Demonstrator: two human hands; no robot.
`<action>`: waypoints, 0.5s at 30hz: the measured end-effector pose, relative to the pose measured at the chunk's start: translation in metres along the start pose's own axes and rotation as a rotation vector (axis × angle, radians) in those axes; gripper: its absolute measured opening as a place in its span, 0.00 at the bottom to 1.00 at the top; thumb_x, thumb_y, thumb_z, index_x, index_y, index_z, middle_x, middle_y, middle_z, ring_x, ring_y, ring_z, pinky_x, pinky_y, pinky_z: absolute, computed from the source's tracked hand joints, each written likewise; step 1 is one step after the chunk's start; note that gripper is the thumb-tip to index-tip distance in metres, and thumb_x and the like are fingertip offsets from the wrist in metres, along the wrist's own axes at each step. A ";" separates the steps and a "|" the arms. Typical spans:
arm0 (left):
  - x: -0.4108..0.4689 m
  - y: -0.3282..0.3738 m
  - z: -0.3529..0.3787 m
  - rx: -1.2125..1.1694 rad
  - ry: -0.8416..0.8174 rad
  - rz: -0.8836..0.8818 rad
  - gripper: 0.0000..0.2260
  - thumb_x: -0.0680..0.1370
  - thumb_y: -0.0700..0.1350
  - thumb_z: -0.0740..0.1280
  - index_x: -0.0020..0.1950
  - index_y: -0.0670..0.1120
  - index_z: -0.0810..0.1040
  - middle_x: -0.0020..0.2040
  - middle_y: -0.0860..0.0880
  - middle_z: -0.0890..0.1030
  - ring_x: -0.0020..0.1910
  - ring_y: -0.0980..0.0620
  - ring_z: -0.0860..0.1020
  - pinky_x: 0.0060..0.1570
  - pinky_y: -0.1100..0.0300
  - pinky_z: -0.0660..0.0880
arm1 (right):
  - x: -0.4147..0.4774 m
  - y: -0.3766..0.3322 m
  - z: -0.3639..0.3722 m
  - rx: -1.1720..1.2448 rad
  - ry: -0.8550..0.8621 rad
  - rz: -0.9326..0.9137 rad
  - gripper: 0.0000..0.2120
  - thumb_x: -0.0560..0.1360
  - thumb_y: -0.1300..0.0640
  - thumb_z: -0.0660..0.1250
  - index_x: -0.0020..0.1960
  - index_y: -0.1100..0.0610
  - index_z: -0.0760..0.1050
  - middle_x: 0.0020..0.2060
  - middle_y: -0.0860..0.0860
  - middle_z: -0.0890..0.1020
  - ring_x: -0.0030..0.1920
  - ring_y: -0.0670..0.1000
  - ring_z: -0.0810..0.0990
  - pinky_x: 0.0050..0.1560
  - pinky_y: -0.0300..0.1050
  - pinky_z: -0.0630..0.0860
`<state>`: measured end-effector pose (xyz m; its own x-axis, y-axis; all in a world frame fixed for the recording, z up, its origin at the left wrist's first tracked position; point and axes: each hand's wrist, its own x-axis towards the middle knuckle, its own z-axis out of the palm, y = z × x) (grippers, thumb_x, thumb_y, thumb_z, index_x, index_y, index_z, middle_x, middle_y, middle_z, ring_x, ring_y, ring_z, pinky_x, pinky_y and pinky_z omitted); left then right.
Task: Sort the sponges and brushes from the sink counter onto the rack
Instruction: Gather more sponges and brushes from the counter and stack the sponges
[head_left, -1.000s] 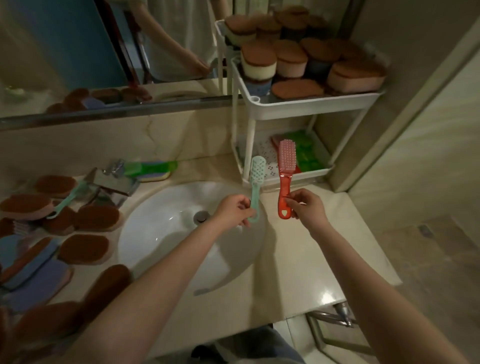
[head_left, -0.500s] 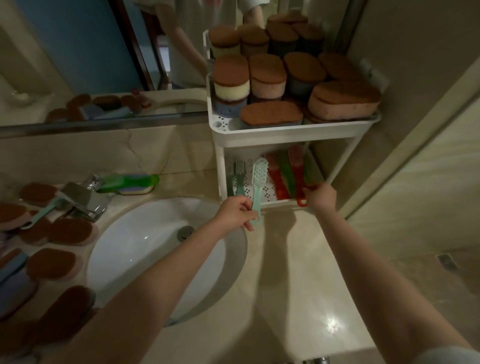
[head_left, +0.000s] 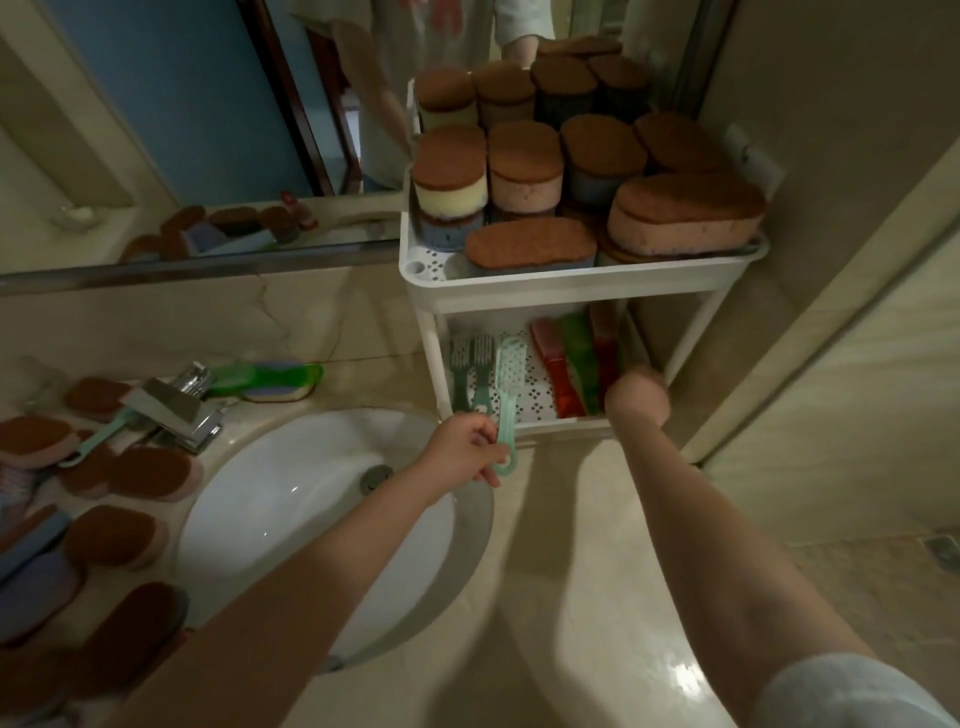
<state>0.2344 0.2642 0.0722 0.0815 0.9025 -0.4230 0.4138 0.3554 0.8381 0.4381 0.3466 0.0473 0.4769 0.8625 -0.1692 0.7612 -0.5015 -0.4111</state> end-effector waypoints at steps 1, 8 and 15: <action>-0.001 0.000 0.000 -0.010 -0.001 -0.003 0.10 0.74 0.35 0.68 0.37 0.44 0.70 0.31 0.47 0.77 0.23 0.55 0.79 0.22 0.68 0.69 | 0.000 0.002 0.000 0.023 0.005 -0.015 0.12 0.78 0.64 0.59 0.60 0.65 0.74 0.57 0.62 0.78 0.57 0.60 0.78 0.51 0.49 0.75; -0.004 0.009 0.013 -0.214 0.031 -0.061 0.05 0.74 0.34 0.68 0.48 0.39 0.75 0.39 0.42 0.80 0.23 0.56 0.78 0.24 0.67 0.70 | -0.044 0.014 0.001 0.714 -0.146 -0.184 0.03 0.75 0.59 0.68 0.46 0.58 0.81 0.39 0.52 0.82 0.40 0.48 0.79 0.42 0.39 0.72; -0.006 0.012 0.029 -0.182 0.000 -0.057 0.10 0.72 0.33 0.68 0.53 0.35 0.78 0.36 0.43 0.79 0.21 0.59 0.76 0.26 0.68 0.71 | -0.081 0.007 0.000 0.775 -0.393 -0.305 0.04 0.73 0.61 0.71 0.41 0.62 0.81 0.32 0.48 0.78 0.29 0.40 0.72 0.32 0.32 0.66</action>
<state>0.2656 0.2563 0.0745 0.0627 0.8796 -0.4715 0.2467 0.4441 0.8614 0.4044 0.2730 0.0588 0.0122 0.9819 -0.1888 0.2544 -0.1857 -0.9491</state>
